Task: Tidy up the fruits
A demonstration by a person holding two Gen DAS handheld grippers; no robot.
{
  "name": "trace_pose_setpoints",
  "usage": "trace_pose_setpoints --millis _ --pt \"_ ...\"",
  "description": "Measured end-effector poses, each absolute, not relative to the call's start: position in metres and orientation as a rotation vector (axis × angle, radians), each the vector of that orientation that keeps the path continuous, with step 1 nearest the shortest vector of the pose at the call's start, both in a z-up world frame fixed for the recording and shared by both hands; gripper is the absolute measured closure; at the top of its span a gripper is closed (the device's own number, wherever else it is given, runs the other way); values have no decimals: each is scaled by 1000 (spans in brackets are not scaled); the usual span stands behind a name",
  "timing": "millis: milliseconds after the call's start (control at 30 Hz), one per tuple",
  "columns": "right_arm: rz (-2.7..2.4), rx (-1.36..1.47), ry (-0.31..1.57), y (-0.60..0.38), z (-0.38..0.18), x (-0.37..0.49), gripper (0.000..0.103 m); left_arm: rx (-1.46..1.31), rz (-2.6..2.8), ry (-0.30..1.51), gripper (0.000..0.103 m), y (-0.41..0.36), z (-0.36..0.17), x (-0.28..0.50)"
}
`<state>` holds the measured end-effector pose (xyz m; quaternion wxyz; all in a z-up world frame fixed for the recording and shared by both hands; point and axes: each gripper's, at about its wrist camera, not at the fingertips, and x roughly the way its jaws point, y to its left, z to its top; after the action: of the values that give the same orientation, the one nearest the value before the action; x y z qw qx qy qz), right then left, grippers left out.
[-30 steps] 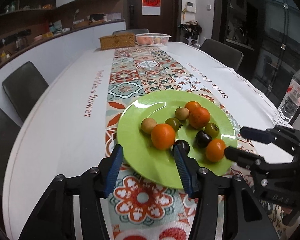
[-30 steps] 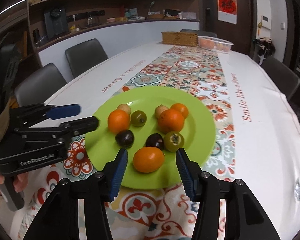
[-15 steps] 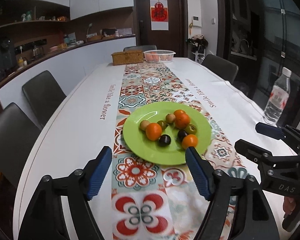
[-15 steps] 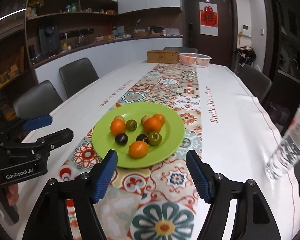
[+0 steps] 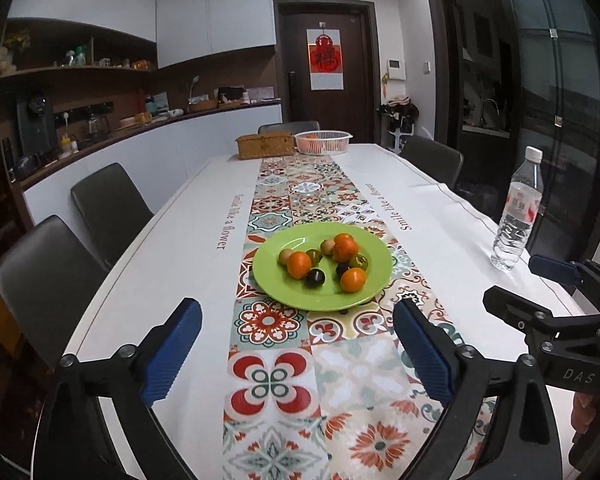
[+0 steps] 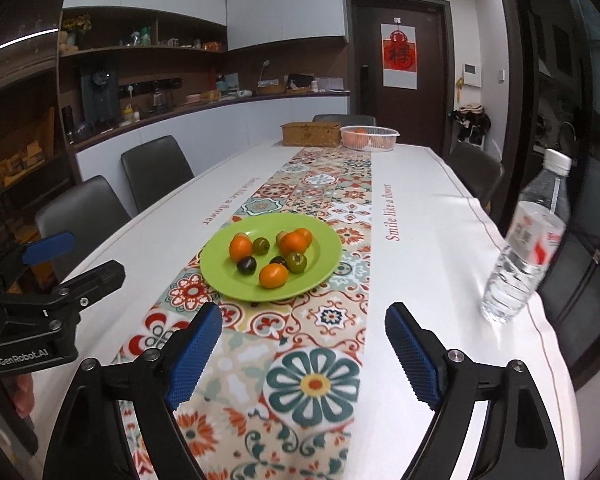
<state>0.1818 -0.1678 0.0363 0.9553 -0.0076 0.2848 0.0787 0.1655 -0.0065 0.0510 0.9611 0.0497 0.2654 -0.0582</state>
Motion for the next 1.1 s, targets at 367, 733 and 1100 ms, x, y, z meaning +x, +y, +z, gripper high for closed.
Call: trace_pose_setpoints --millis 367,733,1100 --pt "134 -8 566 -180 43 142 15 77 -125 533 2 -14 59 127" --pt "133 -27 574 -182 43 124 15 90 -124 516 0 -17 61 108" --pt "129 -32 556 -182 45 112 15 88 -112 508 0 -18 59 98"
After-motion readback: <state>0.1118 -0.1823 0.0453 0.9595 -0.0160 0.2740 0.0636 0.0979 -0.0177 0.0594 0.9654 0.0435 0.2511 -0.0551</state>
